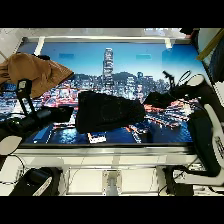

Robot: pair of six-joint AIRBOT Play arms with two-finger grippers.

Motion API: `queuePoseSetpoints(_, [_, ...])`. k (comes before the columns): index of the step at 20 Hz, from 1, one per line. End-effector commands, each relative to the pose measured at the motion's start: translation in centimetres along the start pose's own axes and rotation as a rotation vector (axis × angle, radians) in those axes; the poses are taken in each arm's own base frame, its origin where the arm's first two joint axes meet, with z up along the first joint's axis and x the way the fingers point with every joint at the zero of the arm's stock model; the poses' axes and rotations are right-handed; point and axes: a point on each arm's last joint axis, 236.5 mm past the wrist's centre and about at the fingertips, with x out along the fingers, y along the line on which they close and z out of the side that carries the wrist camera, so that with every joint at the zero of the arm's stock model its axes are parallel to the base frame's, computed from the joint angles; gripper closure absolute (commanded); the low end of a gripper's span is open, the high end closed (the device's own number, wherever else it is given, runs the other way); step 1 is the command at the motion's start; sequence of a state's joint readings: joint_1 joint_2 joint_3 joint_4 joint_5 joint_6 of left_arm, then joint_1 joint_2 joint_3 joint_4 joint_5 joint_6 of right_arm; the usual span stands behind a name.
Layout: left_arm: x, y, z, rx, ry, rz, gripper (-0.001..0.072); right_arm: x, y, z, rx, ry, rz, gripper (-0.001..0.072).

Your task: Fold the clothes and pants, and hang the long-sleeved shirts on hangers.

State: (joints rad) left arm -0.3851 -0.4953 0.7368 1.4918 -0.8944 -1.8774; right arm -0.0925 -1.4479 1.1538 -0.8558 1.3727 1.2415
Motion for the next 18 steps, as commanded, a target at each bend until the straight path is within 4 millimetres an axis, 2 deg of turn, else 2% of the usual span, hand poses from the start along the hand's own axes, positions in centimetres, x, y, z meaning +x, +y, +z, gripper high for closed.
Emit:
queuePoseSetpoints(1, [-0.2, 0.0, 0.1, -0.009, -0.006, -0.001, 0.0226, 3.9, -2.2, 0.0, 0.022, 0.077, 0.072, 0.0016])
queuePoseSetpoints(5, [-0.2, 0.0, 0.1, -0.017, -0.006, -0.001, 0.0225, 3.9, -5.9, 1.6, -0.037, 0.024, -0.082, 0.0017])
queuePoseSetpoints(8, [-0.1, 0.0, 0.1, -0.027, -0.006, 0.0, 0.0225, 4.4, -5.2, 1.2, -0.056, 0.045, -0.071, 0.0017])
queuePoseSetpoints(11, [-0.1, 0.0, 0.1, -0.027, -0.006, -0.001, 0.0226, 6.0, -5.1, 1.4, -0.07, 0.054, -0.078, 0.0017])
queuePoseSetpoints(15, [-0.1, 0.0, 0.1, -0.027, -0.006, -0.001, 0.0225, 8.2, -4.6, 0.8, -0.004, 0.098, -0.017, 0.0018])
queuePoseSetpoints(18, [-0.1, 0.0, 0.1, -0.027, -0.006, -0.001, 0.0225, 8.7, -4.8, 1.0, 0.005, 0.094, -0.008, 0.0026])
